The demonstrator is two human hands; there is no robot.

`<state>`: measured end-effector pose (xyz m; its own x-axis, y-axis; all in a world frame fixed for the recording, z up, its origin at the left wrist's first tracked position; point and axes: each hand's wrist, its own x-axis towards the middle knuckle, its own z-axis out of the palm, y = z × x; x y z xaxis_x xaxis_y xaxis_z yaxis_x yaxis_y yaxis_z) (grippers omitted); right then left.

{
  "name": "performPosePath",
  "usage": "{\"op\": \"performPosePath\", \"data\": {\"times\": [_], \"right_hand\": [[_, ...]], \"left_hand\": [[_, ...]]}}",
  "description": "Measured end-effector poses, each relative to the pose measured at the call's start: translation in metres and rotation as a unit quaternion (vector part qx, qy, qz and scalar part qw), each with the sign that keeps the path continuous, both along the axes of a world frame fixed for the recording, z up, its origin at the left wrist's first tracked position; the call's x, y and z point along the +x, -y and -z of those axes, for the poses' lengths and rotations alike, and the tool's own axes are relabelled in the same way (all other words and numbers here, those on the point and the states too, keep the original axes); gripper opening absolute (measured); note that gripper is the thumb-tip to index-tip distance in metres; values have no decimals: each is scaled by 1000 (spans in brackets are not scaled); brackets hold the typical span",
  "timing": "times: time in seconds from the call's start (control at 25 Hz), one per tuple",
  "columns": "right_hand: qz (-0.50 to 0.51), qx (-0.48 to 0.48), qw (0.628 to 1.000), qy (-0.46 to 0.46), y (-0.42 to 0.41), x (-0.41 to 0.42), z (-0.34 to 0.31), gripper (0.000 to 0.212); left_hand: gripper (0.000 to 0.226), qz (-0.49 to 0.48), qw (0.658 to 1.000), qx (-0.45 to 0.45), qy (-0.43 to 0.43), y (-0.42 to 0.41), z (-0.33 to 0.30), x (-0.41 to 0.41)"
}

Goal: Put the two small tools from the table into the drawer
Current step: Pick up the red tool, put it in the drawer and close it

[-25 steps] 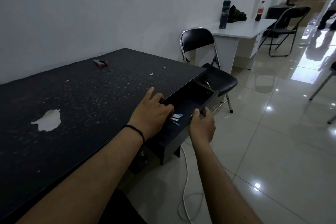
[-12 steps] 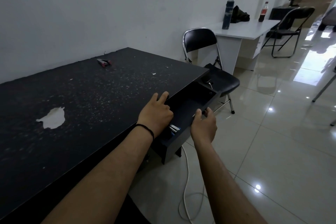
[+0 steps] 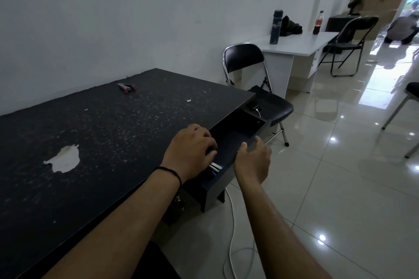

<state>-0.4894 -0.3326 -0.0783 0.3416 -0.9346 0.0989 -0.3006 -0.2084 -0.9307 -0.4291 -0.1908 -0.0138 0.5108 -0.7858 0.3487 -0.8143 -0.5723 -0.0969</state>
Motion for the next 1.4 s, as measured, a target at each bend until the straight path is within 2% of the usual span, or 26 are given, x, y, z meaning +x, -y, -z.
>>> {"op": "performPosePath", "data": {"times": [0.04, 0.12, 0.28, 0.4, 0.56, 0.88, 1.04, 1.16, 1.24, 1.4], "right_hand": [[10, -35, 999, 0, -2, 0, -6, 44], [2, -97, 995, 13, -8, 4, -21, 35], [-88, -195, 977, 16, -35, 27, -58, 26], [-148, -267, 952, 0, -62, 57, -78, 29], [-193, -326, 925, -24, -87, 111, -96, 34], [-264, -370, 888, -66, -129, 224, -92, 38], [-320, -346, 877, -90, -151, 310, -87, 43], [-332, -318, 880, -120, -157, 363, -86, 54], [-319, -337, 874, -142, -159, 391, -82, 61], [-290, -381, 858, -186, -160, 422, -79, 56]], "left_hand": [[25, -5, 998, -56, -6, -4, -3, 0], [24, -32, 994, -108, -2, -12, -8, 2], [32, -123, 982, -141, 4, -30, -21, 19], [44, -178, 972, -155, 9, -47, -33, 46], [48, -236, 957, -171, 6, -68, -45, 93], [52, -353, 917, -173, -63, -119, -36, 193], [56, -400, 896, -165, -101, -142, -26, 273], [54, -408, 892, -163, -102, -145, -17, 317], [48, -398, 896, -173, -91, -143, -14, 341], [35, -400, 900, -161, -61, -139, -12, 360]]}}
